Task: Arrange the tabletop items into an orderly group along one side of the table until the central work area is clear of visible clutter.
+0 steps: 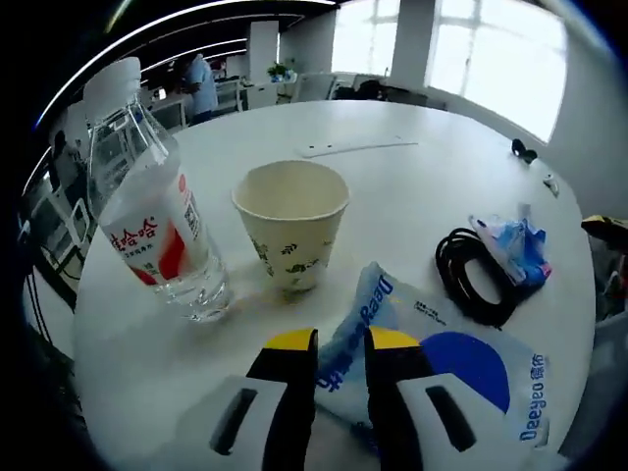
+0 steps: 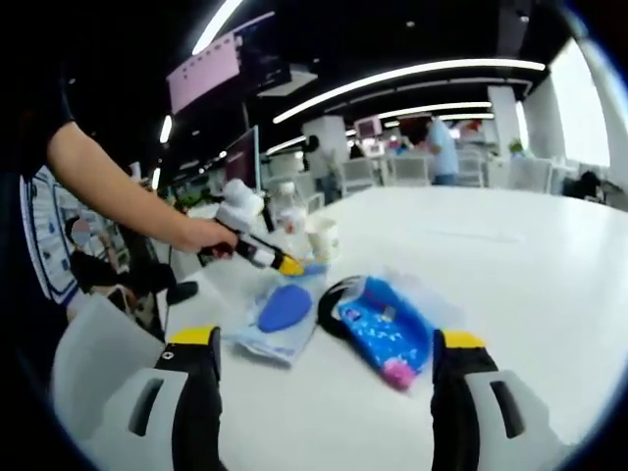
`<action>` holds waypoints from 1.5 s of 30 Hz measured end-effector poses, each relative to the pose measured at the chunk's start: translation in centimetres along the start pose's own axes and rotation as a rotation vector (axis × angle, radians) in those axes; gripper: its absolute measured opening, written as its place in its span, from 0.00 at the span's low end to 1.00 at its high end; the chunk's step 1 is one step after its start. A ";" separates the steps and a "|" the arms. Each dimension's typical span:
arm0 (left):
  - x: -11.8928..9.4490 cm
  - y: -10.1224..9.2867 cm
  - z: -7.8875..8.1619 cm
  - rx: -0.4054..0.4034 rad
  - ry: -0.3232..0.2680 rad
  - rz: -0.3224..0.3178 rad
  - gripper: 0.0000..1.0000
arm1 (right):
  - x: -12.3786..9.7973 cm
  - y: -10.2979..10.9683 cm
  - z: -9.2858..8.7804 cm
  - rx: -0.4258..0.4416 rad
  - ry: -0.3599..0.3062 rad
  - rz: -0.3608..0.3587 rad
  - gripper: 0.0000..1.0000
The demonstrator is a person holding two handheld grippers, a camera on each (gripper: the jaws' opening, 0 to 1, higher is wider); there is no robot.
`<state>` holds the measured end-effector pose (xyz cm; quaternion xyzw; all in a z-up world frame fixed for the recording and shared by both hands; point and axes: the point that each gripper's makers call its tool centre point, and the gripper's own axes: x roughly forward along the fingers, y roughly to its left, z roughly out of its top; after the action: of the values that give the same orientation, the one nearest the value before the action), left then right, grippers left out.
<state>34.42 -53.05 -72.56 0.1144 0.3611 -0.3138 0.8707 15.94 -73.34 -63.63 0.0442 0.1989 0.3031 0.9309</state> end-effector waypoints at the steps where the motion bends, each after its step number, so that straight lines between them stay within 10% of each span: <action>1: -0.2 -0.3 0.1 -0.006 -0.011 -0.012 0.07 | 0.0 0.0 0.0 -0.001 0.000 0.000 0.87; 10: -1.5 -0.7 -1.2 0.079 0.031 -0.023 0.00 | 0.4 0.8 0.3 -0.021 0.010 0.022 0.85; 45: -7.1 -2.3 -6.6 0.004 0.067 -0.049 0.00 | 1.7 5.0 -2.4 -0.095 0.158 0.150 0.72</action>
<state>25.45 -48.72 -72.25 0.1178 0.3919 -0.3320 0.8499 13.52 -68.34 -65.38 -0.0093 0.2533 0.3834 0.8881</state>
